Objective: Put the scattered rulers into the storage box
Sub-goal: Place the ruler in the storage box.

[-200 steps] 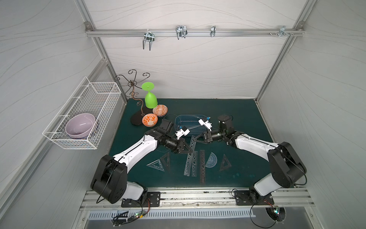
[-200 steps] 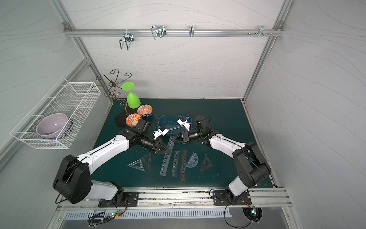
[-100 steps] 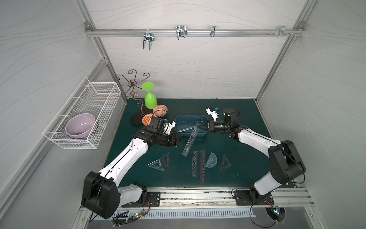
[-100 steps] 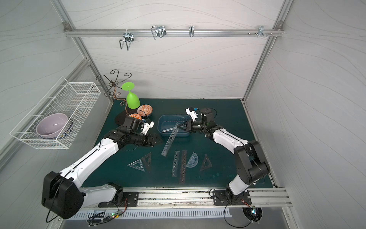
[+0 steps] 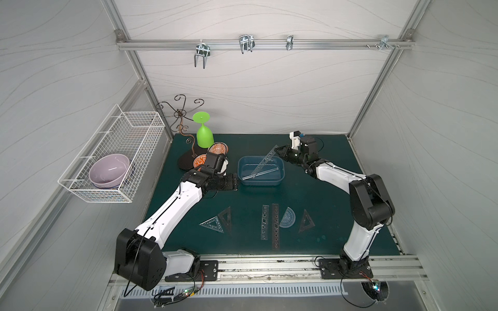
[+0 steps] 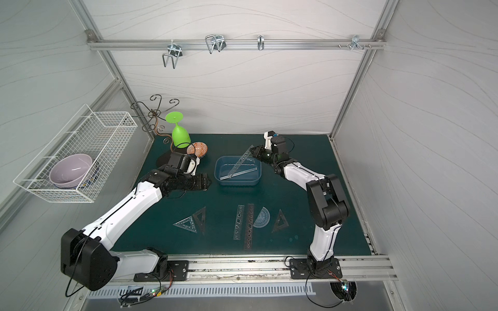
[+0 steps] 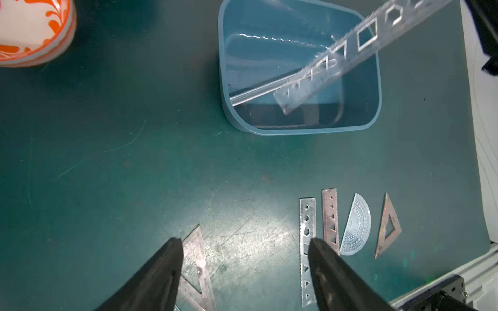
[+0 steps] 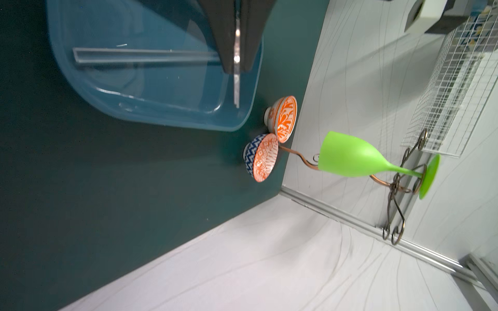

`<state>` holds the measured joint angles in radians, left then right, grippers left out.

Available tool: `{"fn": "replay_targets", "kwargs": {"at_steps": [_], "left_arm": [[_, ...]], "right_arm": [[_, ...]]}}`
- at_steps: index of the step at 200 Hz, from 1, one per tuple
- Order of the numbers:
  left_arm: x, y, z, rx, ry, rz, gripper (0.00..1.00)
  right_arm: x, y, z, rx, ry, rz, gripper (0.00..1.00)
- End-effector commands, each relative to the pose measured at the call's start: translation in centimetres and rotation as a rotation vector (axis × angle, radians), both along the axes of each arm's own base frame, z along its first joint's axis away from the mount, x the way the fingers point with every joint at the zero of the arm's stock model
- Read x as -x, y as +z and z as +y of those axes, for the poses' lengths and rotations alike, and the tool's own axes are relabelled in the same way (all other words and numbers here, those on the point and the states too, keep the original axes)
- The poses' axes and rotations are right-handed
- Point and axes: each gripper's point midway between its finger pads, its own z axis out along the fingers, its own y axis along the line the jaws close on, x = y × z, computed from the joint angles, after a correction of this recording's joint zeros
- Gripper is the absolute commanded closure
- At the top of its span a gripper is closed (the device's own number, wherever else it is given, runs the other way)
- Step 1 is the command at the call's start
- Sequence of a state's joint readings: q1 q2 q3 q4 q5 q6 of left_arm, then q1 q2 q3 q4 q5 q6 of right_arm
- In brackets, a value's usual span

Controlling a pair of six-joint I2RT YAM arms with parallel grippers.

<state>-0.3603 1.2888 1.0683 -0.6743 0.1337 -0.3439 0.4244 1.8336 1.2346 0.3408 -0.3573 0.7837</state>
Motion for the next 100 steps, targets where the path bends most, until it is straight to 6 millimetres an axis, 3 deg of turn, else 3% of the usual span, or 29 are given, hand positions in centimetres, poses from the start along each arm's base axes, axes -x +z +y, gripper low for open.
{"fn": "replay_targets", "kwargs": {"at_steps": [1,100], "left_arm": [[-0.3,0.8,0.7,-0.029,0.016,-0.047,0.22],[0.0,0.4,0.8,-0.037,0.010,-0.030,0.21]], "right_arm": [[-1.6,1.1,0.5,-0.009,-0.040,-0.056,1.00],[-0.9,-3.1,5.9,0.014,0.053,-0.004,1.00]]}}
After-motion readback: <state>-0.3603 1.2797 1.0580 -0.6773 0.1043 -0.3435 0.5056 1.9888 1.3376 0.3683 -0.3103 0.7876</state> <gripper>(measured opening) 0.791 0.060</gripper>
